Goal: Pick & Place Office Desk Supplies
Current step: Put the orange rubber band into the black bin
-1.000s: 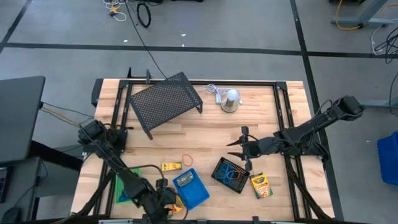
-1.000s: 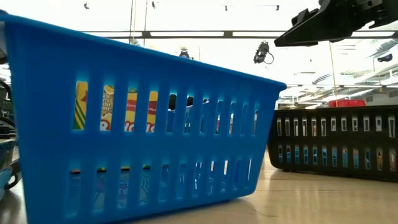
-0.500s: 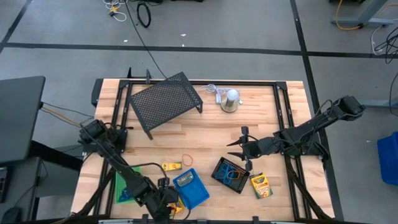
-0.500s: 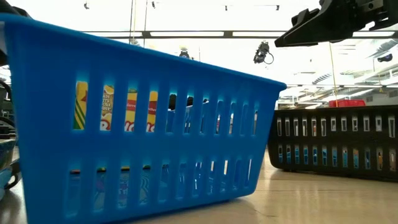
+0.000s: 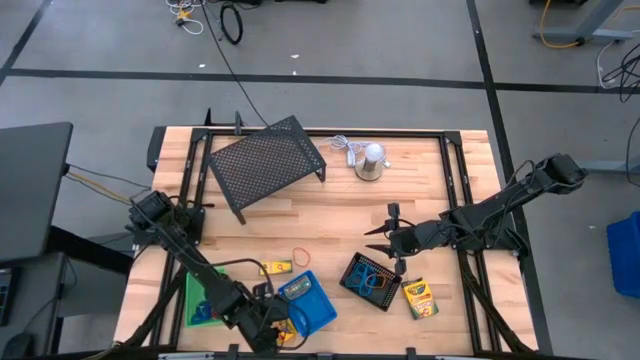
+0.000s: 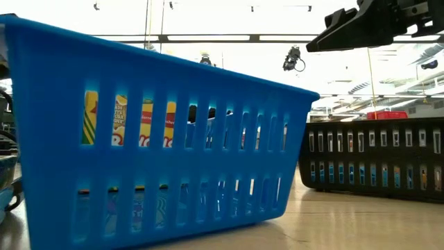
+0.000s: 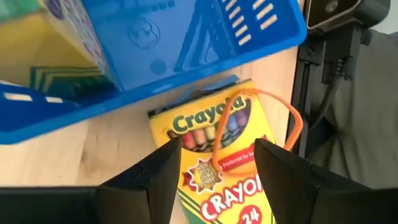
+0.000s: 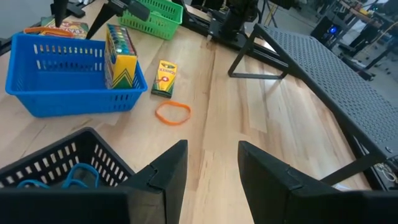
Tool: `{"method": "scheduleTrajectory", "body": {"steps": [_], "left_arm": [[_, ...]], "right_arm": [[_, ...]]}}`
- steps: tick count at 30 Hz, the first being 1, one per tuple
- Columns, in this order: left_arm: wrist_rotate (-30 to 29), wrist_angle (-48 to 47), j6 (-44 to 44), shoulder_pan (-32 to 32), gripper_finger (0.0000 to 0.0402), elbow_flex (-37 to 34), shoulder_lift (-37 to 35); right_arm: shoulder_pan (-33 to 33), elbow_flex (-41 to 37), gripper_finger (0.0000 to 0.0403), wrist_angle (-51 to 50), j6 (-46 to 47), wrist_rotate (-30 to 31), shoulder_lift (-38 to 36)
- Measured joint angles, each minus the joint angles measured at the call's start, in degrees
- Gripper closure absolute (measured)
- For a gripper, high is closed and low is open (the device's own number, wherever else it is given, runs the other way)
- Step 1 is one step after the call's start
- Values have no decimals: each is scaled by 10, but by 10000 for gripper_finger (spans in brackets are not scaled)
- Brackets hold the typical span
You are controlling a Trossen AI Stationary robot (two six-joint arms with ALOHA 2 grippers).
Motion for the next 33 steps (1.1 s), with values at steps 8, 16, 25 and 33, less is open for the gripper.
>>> {"method": "scheduleTrajectory", "body": {"steps": [8, 16, 25, 33], "left_arm": [[16, -1, -14, 0, 191, 0, 12], [38, 4, -16, 8, 194, 2, 28], [38, -11, -17, 8, 279, 1, 28], [28, -29, -16, 8, 394, 1, 30]], "right_arm": [[0, 0, 252, 0, -9, 12, 0], [0, 0, 252, 1, -9, 14, 0], [0, 0, 252, 5, -18, 16, 0], [0, 0, 252, 9, -25, 25, 0]]}}
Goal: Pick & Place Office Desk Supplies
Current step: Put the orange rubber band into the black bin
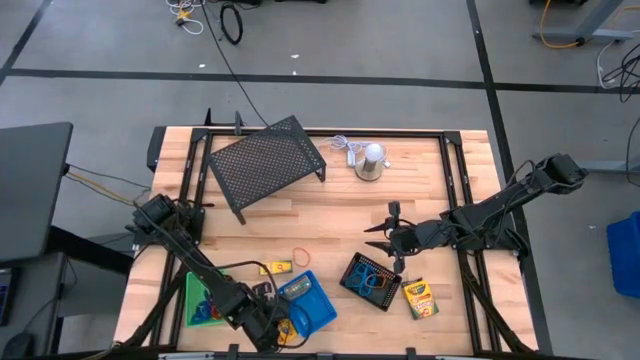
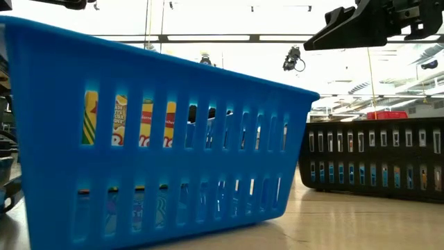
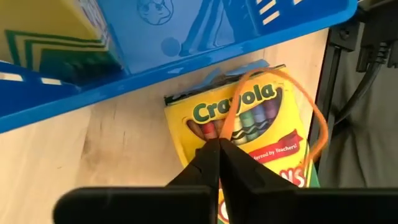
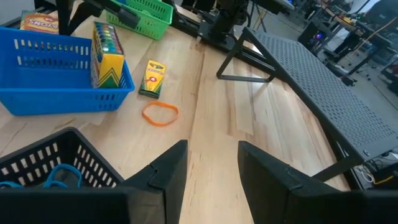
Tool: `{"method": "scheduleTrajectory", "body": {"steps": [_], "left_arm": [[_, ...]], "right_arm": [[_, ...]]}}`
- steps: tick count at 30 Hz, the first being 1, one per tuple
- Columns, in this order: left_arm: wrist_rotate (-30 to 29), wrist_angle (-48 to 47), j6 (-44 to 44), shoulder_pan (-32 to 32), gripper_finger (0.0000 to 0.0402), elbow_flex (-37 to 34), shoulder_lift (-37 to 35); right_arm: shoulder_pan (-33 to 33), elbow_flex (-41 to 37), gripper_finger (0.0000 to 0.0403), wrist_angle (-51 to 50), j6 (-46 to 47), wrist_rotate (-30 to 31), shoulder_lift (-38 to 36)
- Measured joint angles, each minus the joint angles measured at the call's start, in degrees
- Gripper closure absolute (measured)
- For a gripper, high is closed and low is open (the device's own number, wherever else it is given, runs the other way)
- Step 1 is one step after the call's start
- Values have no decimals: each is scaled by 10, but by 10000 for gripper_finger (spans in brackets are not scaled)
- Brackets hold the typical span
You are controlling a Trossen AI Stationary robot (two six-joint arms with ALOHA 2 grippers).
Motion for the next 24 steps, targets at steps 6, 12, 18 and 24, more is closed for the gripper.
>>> {"method": "scheduleTrajectory", "body": {"steps": [6, 12, 18, 24], "left_arm": [[5, -39, 5, 0, 398, 14, 1], [-4, -169, 11, -1, 399, 75, 4], [-16, -223, 13, -1, 400, 115, 4], [-16, -230, 16, -1, 400, 120, 3]], "right_arm": [[0, 0, 252, 0, 0, 0, 0], [0, 0, 252, 10, 0, 0, 0], [0, 0, 252, 13, 0, 0, 0], [0, 0, 252, 13, 0, 0, 0]]}}
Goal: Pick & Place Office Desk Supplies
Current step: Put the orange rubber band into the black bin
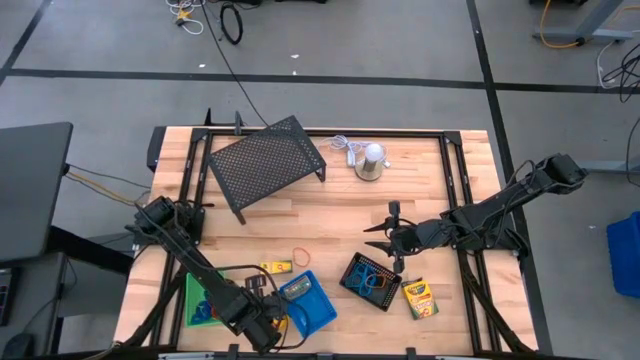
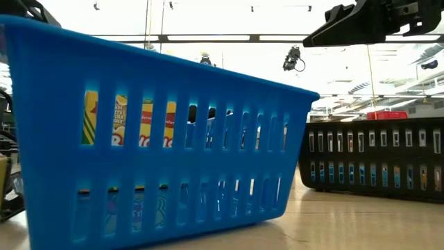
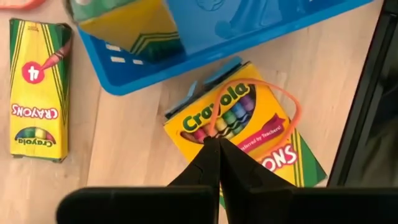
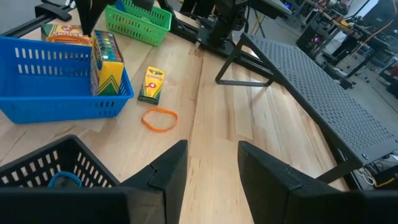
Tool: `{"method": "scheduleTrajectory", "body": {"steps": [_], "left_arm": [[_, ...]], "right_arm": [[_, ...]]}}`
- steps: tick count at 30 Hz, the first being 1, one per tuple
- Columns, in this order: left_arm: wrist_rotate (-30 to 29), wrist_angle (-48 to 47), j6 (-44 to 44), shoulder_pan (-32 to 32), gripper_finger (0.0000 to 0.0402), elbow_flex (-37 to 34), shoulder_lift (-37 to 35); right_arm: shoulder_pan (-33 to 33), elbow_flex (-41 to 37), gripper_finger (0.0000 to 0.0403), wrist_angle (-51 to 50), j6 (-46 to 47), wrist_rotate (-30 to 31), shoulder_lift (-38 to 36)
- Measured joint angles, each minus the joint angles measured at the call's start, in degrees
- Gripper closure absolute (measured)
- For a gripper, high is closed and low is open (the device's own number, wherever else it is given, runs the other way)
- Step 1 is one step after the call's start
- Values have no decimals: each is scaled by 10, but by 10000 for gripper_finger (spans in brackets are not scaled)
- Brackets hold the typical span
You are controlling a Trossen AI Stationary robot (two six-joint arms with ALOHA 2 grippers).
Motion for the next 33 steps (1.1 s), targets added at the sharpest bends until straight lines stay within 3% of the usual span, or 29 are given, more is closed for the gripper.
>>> {"method": "scheduleTrajectory", "body": {"steps": [7, 20, 25, 33], "left_arm": [[-31, 20, 10, -2, 377, 1, 0], [-25, 48, 8, -7, 216, -23, 2], [-25, 47, 12, -6, 208, -23, 12], [-13, 50, 12, -6, 227, -23, 32]], "right_arm": [[0, 0, 252, 0, 0, 0, 0], [0, 0, 252, 0, -4, 0, 0], [0, 0, 252, 0, -4, 0, 0], [0, 0, 252, 0, -9, 0, 0]]}}
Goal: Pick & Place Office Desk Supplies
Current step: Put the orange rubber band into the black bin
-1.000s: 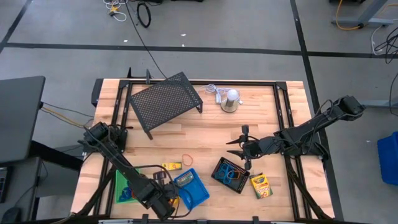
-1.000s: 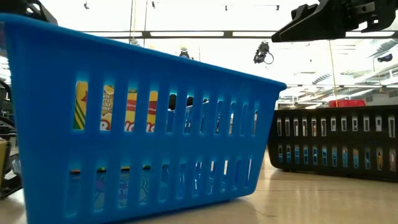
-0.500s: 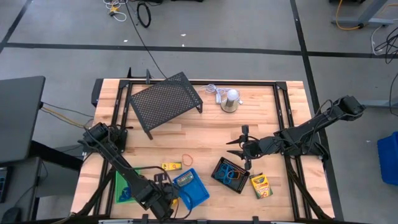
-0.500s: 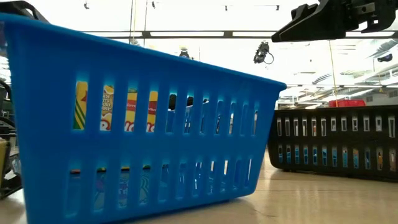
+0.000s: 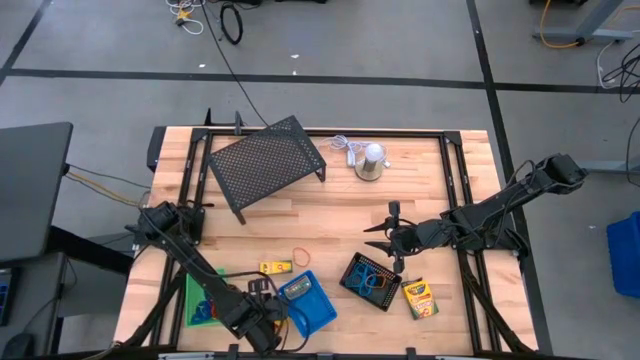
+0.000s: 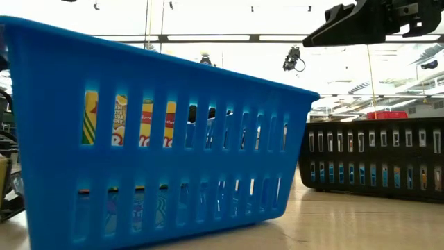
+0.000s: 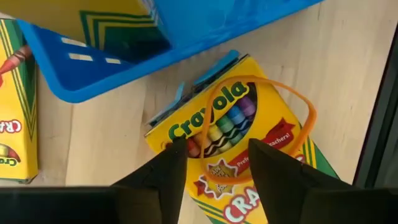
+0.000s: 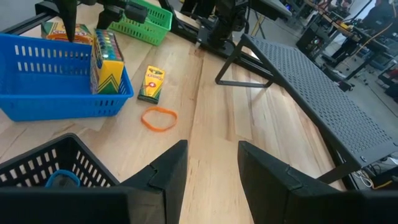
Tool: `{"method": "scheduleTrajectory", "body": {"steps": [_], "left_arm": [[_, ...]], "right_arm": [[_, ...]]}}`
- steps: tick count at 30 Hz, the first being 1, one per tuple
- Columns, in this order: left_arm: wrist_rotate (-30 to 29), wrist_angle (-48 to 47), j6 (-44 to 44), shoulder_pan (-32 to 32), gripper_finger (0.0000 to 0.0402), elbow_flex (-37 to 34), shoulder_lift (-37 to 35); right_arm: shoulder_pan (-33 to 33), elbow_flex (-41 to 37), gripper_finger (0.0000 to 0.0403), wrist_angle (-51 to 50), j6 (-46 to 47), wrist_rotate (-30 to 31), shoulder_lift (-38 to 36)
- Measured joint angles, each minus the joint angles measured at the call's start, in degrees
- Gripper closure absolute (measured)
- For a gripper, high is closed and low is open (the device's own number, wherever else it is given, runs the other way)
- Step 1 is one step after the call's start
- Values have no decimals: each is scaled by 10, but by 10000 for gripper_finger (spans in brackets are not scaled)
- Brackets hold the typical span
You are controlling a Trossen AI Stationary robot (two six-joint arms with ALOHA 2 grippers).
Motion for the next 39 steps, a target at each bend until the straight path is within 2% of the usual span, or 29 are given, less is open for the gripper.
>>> {"method": "scheduleTrajectory", "body": {"steps": [6, 12, 14, 23, 30, 39], "left_arm": [[-7, -4, 0, 0, 274, 0, 1], [-8, -5, 1, 3, 377, 0, 1], [-10, -7, 1, 3, 393, 0, 1], [-8, -23, -24, -1, 398, 2, 0], [-24, -130, -47, -12, 399, 54, -1], [-84, -214, -58, -17, 400, 116, -1]], "right_arm": [[0, 0, 252, 9, -4, 0, 0], [0, 0, 252, 9, -6, 0, 0], [0, 0, 252, 9, -6, 0, 0], [0, 0, 252, 9, -4, 0, 0], [0, 0, 252, 10, -4, 0, 0], [0, 0, 252, 12, 6, -7, 0]]}}
